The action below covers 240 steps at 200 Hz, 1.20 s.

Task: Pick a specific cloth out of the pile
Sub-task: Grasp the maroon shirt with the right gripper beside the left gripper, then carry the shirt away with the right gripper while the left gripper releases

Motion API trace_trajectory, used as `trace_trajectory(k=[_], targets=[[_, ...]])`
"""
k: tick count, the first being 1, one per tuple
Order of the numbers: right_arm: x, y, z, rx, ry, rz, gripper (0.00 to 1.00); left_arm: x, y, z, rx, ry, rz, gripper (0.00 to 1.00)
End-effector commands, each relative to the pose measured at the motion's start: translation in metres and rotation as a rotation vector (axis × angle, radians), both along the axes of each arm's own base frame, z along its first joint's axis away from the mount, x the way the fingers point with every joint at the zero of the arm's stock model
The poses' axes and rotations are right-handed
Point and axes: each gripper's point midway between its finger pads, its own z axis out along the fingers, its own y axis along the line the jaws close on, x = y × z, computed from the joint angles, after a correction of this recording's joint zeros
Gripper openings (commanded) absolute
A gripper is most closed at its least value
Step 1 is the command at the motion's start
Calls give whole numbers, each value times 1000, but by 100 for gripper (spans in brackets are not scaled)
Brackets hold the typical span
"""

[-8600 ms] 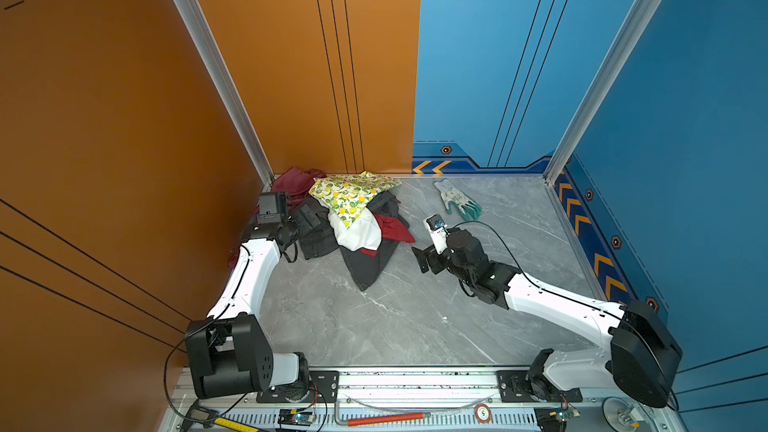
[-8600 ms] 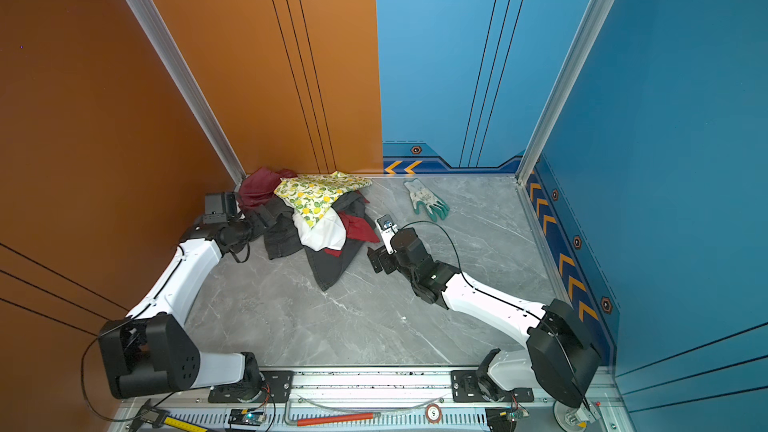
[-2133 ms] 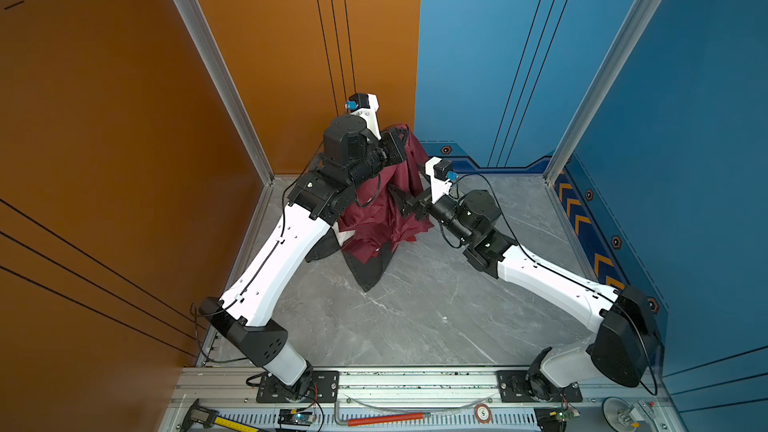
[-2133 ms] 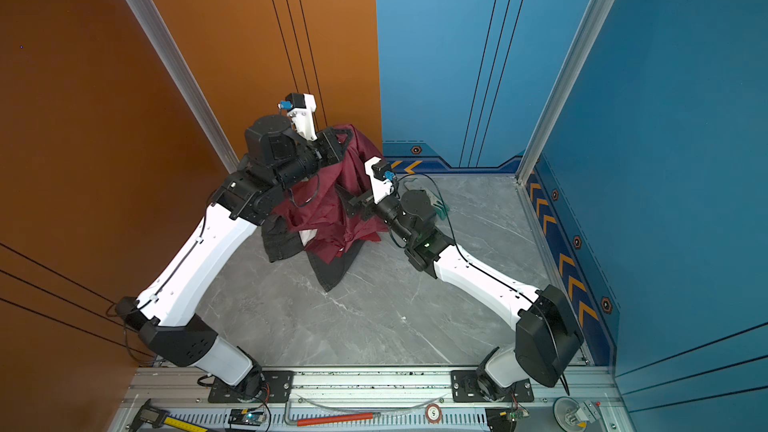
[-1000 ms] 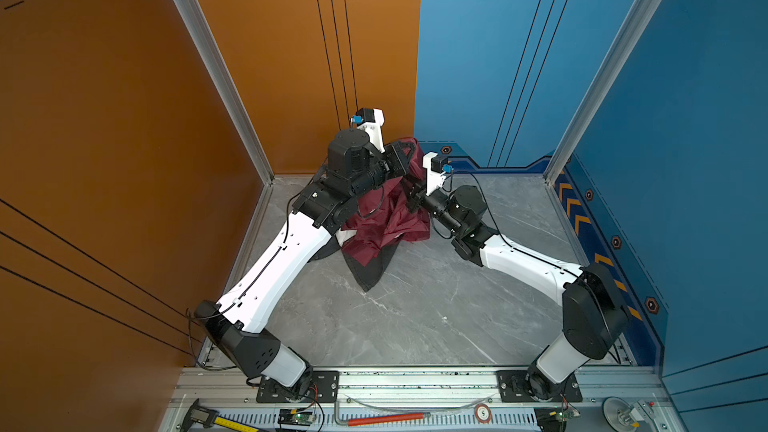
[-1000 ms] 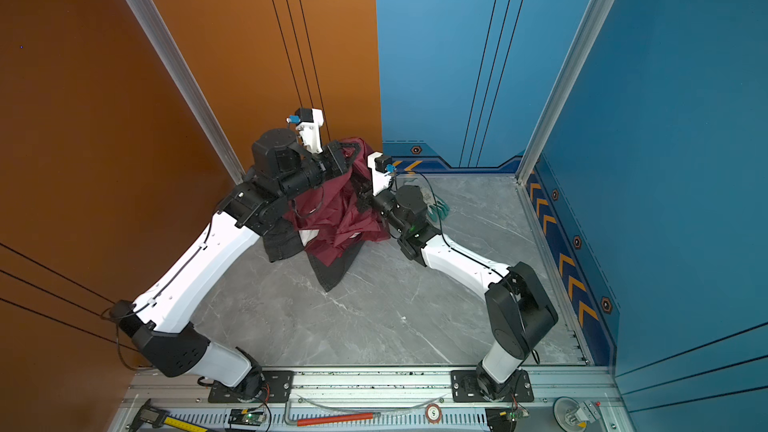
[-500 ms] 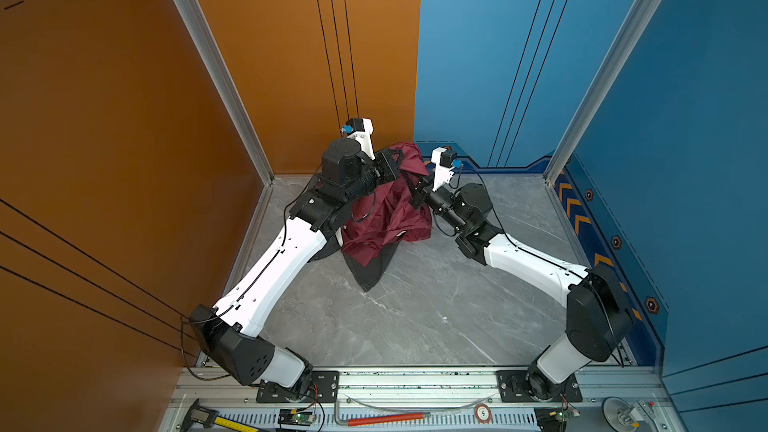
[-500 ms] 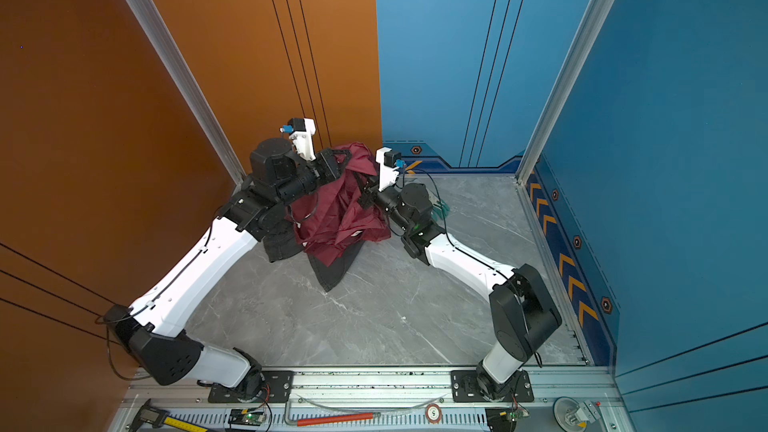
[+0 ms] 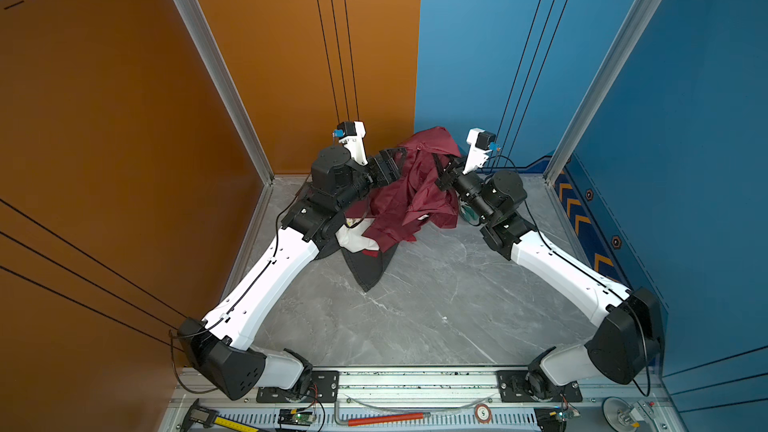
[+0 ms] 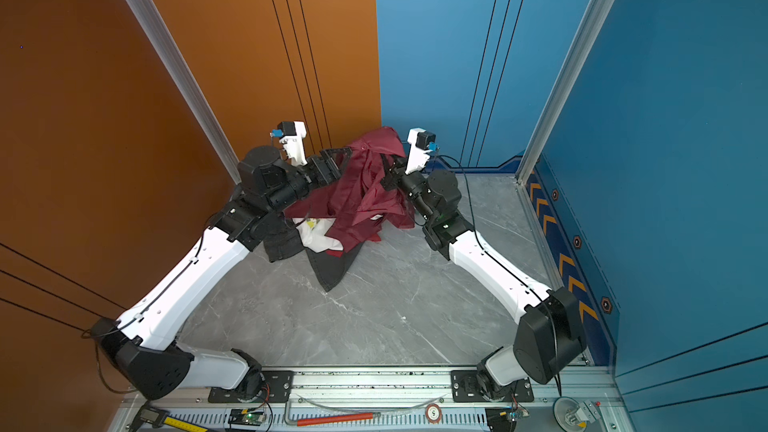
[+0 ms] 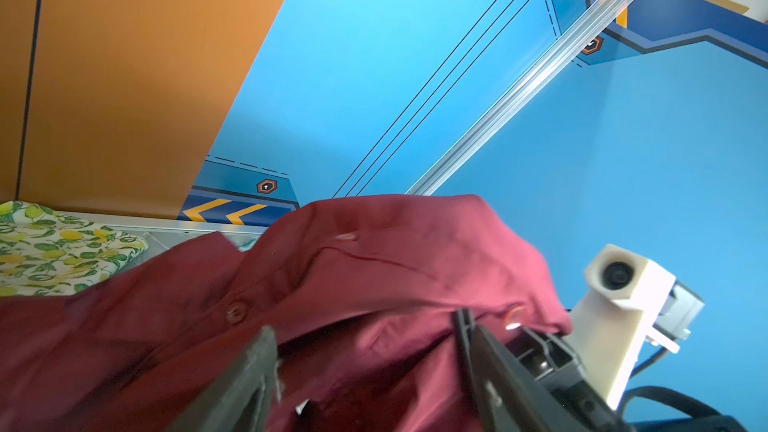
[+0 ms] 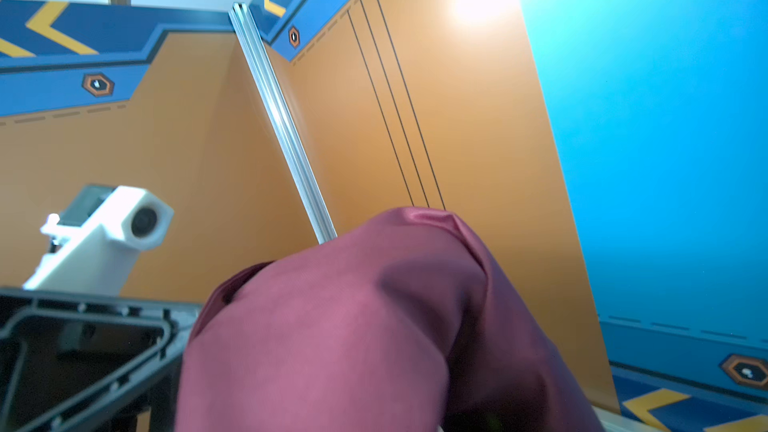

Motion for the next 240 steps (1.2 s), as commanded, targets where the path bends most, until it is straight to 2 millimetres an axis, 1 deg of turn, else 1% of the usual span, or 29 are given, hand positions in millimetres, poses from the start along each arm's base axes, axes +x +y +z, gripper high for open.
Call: trace_trajectory(k=[1, 28, 57, 88, 106, 108, 114, 139, 141, 143, 155, 177, 208, 226, 240], targets=[[-20, -32, 54, 63, -90, -66, 0, -7, 4, 2, 29, -47, -3, 77], [-34, -53, 73, 50, -115, -117, 0, -12, 3, -9, 58, -45, -22, 81], [-50, -83, 94, 26, -120, -188, 0, -18, -2, -23, 92, -36, -45, 83], [-67, -117, 113, 2, -103, -264, 0, -29, -20, -39, 176, -36, -84, 85], [-77, -142, 121, -11, -94, -331, 0, -37, -33, -48, 241, -43, -102, 85], [-78, -144, 120, -13, -89, -338, 0, -38, -35, -49, 247, -43, -106, 89], [-81, -153, 123, -15, -86, -360, 0, -40, -39, -51, 267, -47, -111, 91], [-93, -187, 123, -29, -56, -451, 0, -48, -57, -61, 336, -66, -133, 96], [-94, -190, 123, -30, -53, -458, 0, -50, -58, -68, 357, -48, -140, 96], [-96, -192, 124, -29, -52, -464, 0, -50, -59, -71, 366, -43, -143, 97], [-101, -208, 123, -24, -35, -500, 0, -54, -67, -76, 397, -48, -167, 100], [-110, -234, 118, -3, 10, -551, 0, -64, -86, -84, 445, -59, -220, 98], [-121, -258, 110, 6, 66, -598, 0, -77, -108, -93, 510, -79, -280, 98], [-124, -269, 105, 11, 98, -617, 0, -83, -119, -99, 523, -81, -314, 98], [-122, -276, 98, 18, 127, -626, 0, -84, -125, -104, 528, -73, -330, 98]])
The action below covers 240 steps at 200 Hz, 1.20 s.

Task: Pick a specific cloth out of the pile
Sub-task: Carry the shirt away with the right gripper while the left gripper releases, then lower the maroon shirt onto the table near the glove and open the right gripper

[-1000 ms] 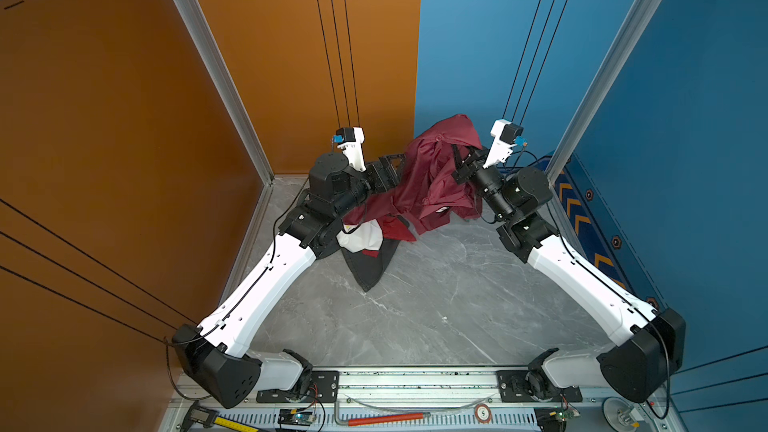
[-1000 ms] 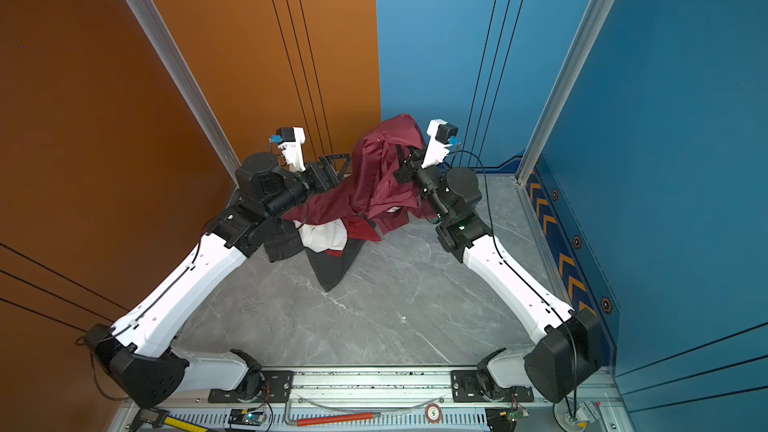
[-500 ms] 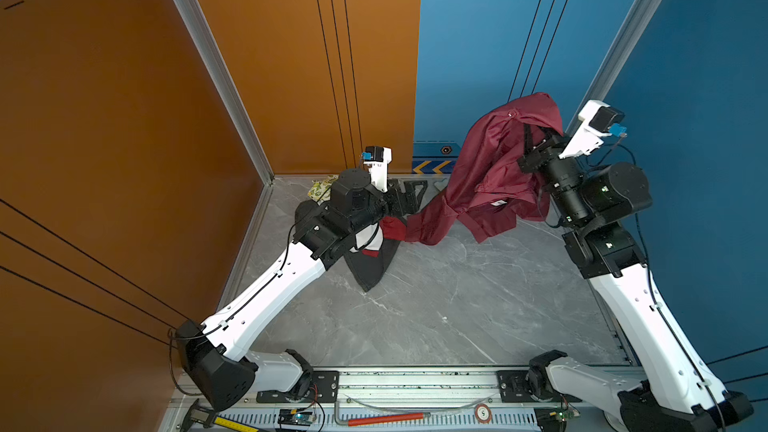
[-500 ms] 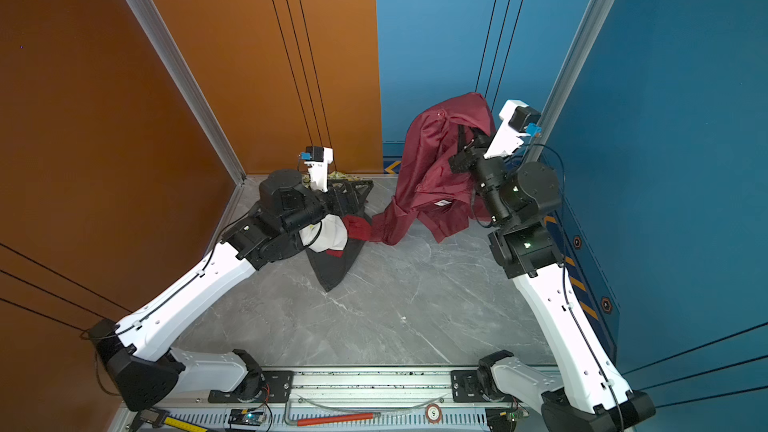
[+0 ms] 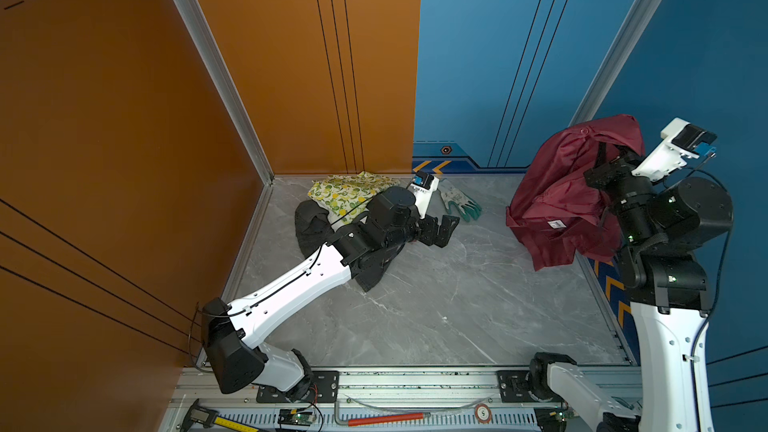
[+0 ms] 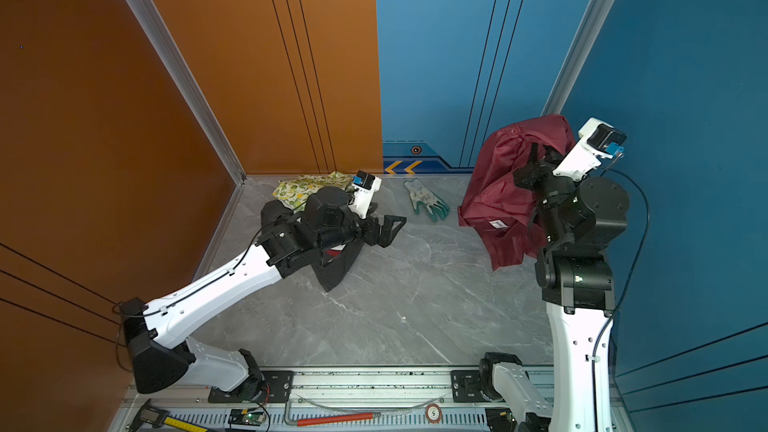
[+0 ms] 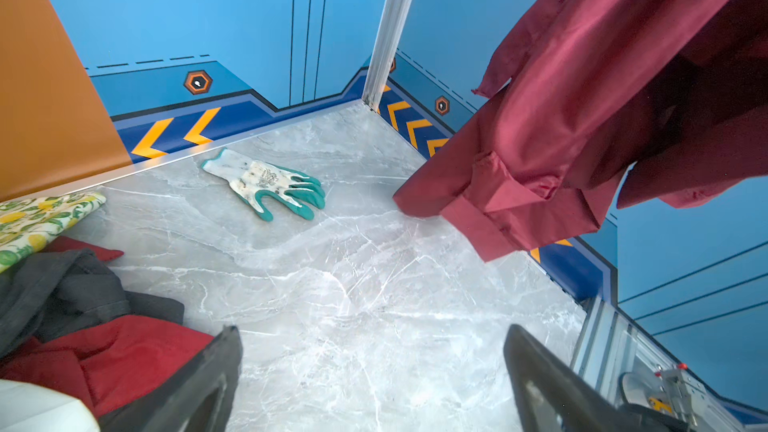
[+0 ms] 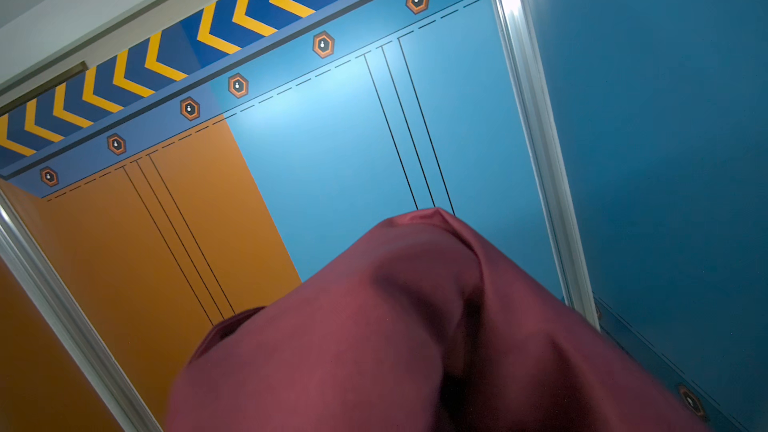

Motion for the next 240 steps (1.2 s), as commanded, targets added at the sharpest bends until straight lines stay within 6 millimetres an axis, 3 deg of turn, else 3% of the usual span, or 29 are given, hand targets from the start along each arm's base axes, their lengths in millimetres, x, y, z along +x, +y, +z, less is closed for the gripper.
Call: trace_trajectory(k=[1, 56, 110, 134, 165, 240], targets=[[-13, 0, 5, 36, 5, 38, 0, -1, -6, 4, 30, -29, -15, 98], [7, -15, -26, 86, 88, 40, 0, -1, -11, -7, 40, -4, -24, 98], [14, 4, -12, 101, 49, 116, 0, -4, -3, -1, 36, -21, -9, 98], [17, 7, -16, 99, 72, 111, 0, -5, 2, -3, 40, -23, 2, 98], [24, 1, -43, 106, 137, 81, 0, -6, 6, -7, 44, -15, 9, 98], [47, -24, -137, 156, 325, -5, 0, -4, 6, -11, 44, -2, 20, 98]])
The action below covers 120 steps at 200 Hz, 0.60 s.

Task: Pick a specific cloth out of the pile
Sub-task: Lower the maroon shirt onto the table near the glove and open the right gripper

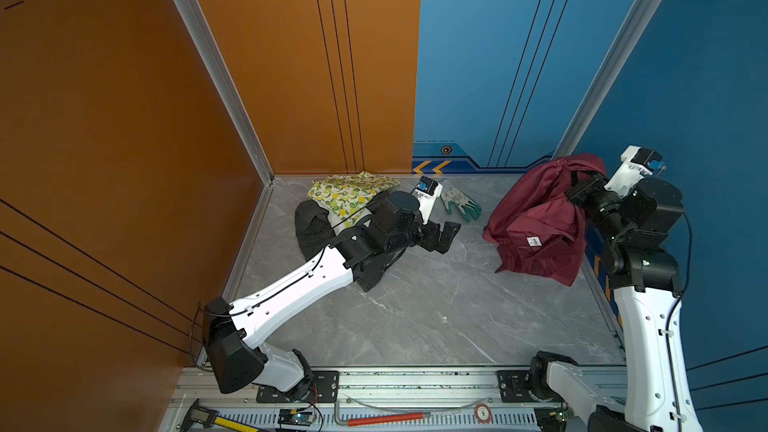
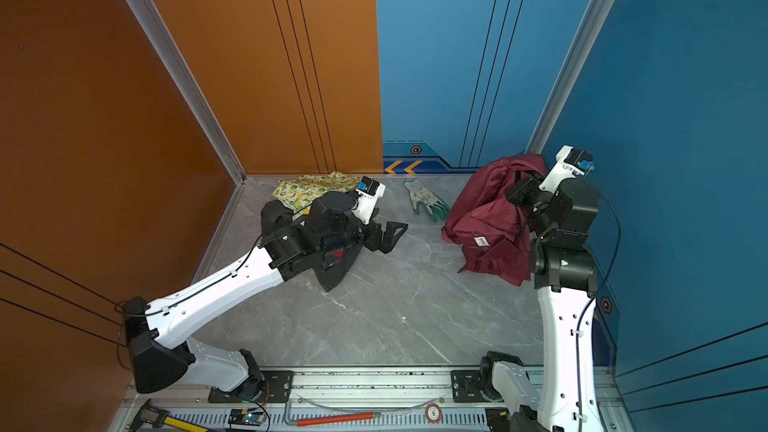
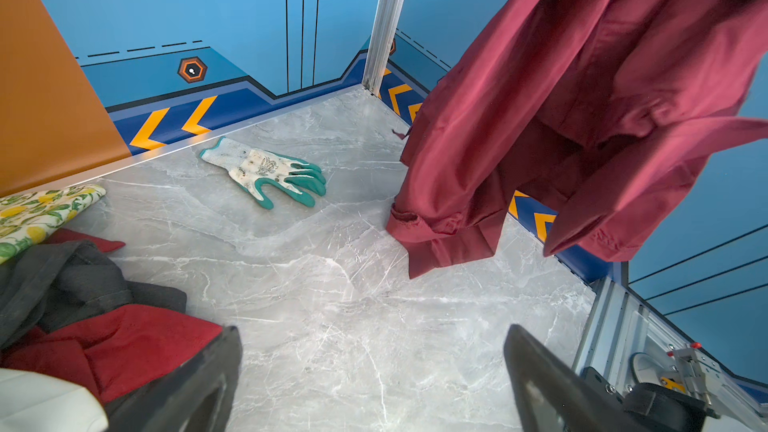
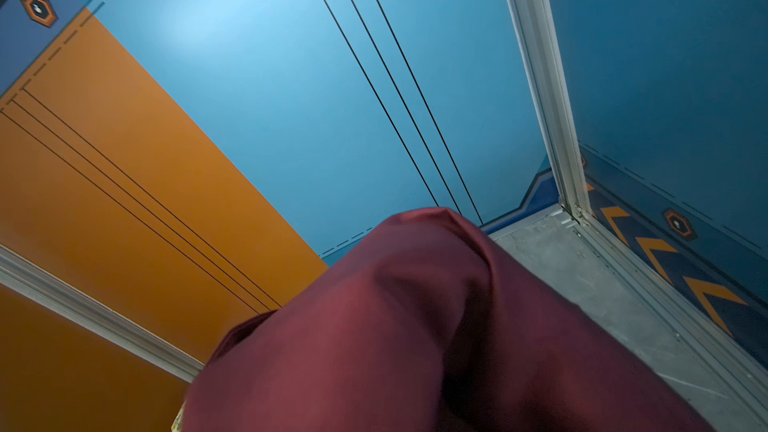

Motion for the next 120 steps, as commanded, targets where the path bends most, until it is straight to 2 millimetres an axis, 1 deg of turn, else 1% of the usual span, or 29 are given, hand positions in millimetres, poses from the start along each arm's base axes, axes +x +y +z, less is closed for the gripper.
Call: trace_trajectory(k=[1, 34, 60, 69, 120], targets=[[2, -13, -14, -13, 18, -55, 0, 0, 4, -2, 13, -2, 19, 98], [8, -29, -59, -13, 102, -104, 0, 0, 4, -5, 14, 4, 21, 99], [12, -37, -98, -16, 172, -137, 0, 1, 6, -5, 15, 4, 28, 99], [13, -39, -108, -16, 191, -148, 0, 1, 7, -5, 18, 5, 32, 99], [17, -52, -189, -73, 369, -245, 0, 0, 10, -10, 21, 12, 42, 99]])
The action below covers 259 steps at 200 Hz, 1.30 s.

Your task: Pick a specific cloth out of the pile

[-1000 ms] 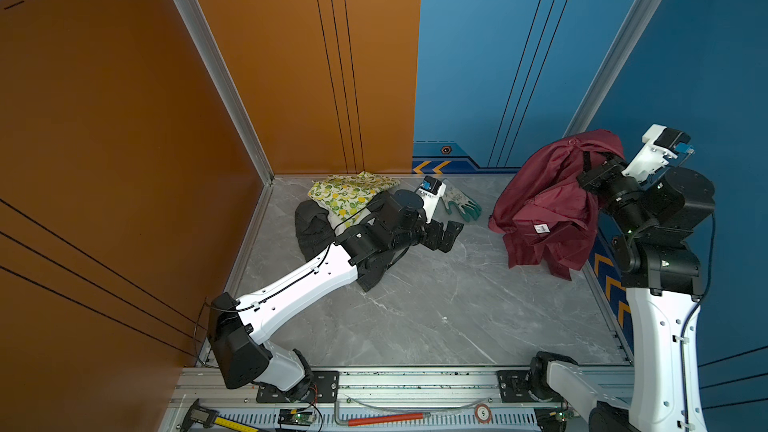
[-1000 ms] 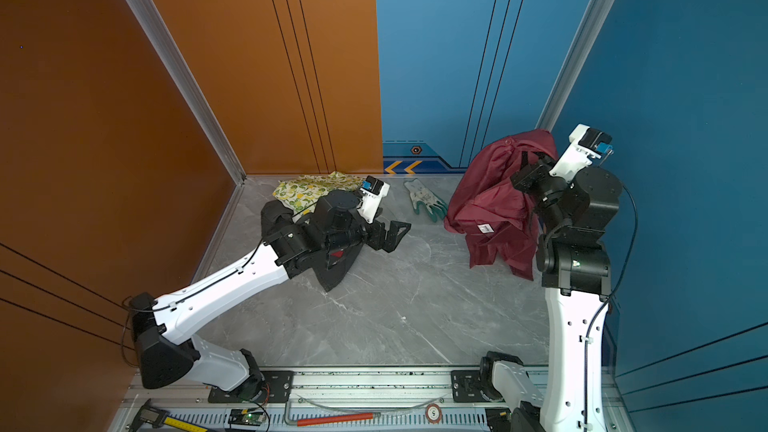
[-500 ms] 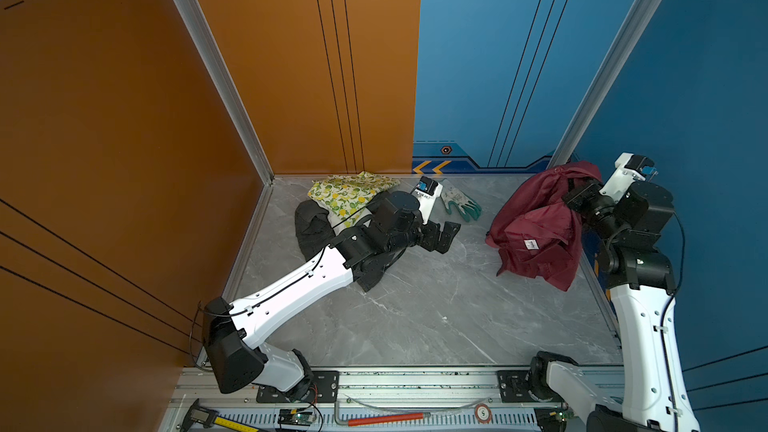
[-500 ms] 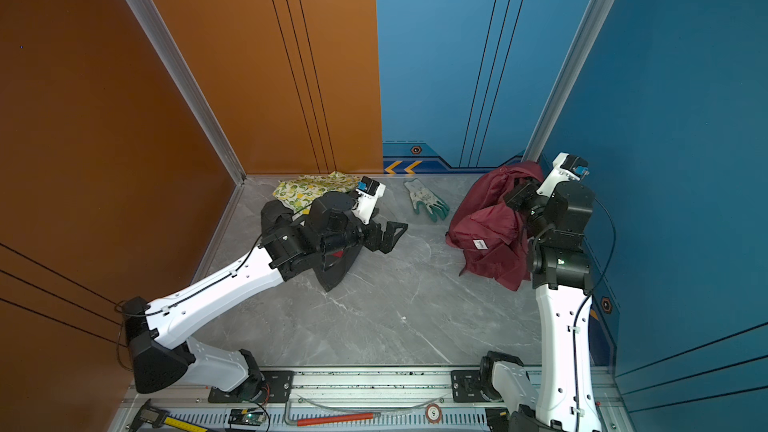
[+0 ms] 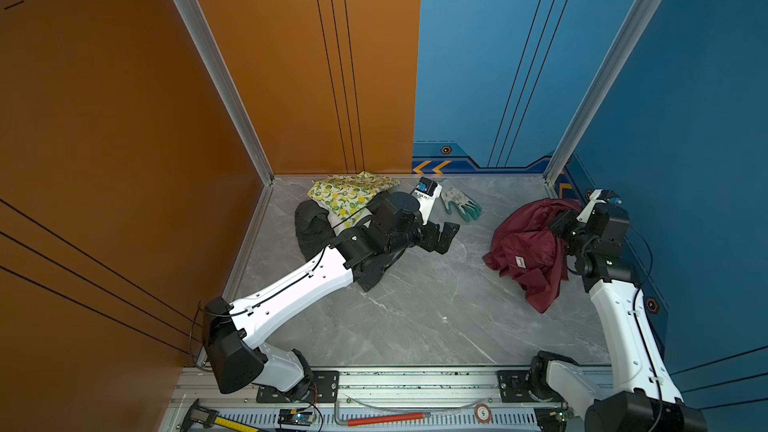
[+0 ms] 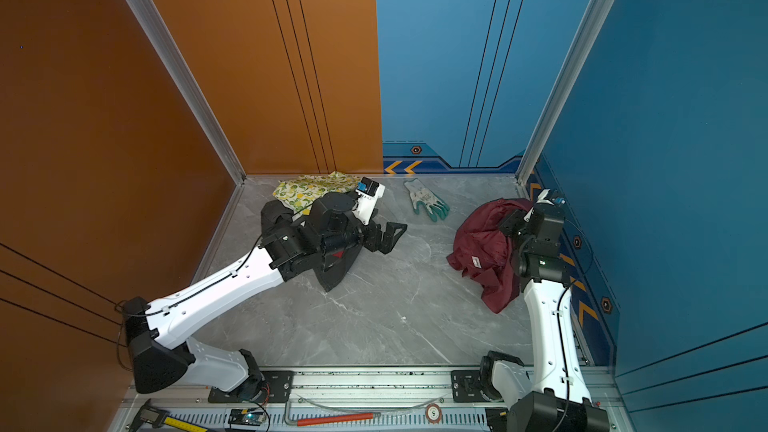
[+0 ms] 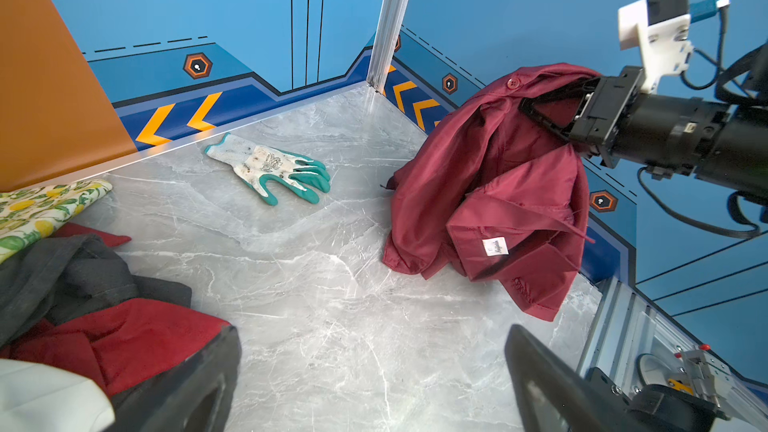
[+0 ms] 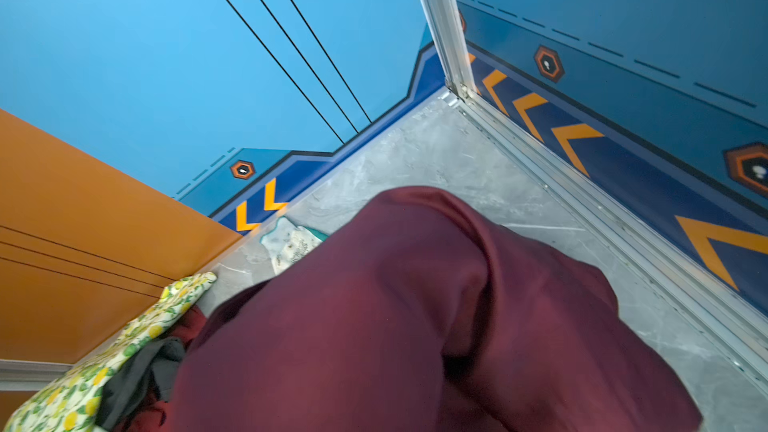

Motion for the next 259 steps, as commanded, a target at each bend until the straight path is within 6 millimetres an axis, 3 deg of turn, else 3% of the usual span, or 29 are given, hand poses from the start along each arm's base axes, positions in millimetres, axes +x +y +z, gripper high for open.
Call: trace_trajectory(k=[1, 38, 100, 183, 225, 259], targets=[[3, -14, -22, -77, 36, -70, 0, -1, 8, -2, 4, 4, 29, 99], [3, -22, -74, -74, 139, -137, 0, -2, 13, -5, 5, 9, 45, 99], [17, -17, -134, -11, 258, -168, 0, 4, 33, -12, 8, 20, 104, 99], [34, -13, -201, 20, 451, -171, 0, 16, 97, -17, -13, 31, 245, 99], [46, -7, -214, 24, 548, -112, 0, 23, 128, -21, 2, 33, 316, 99], [53, -2, -225, 57, 588, -72, 0, 28, 177, -21, 46, 18, 438, 98]])
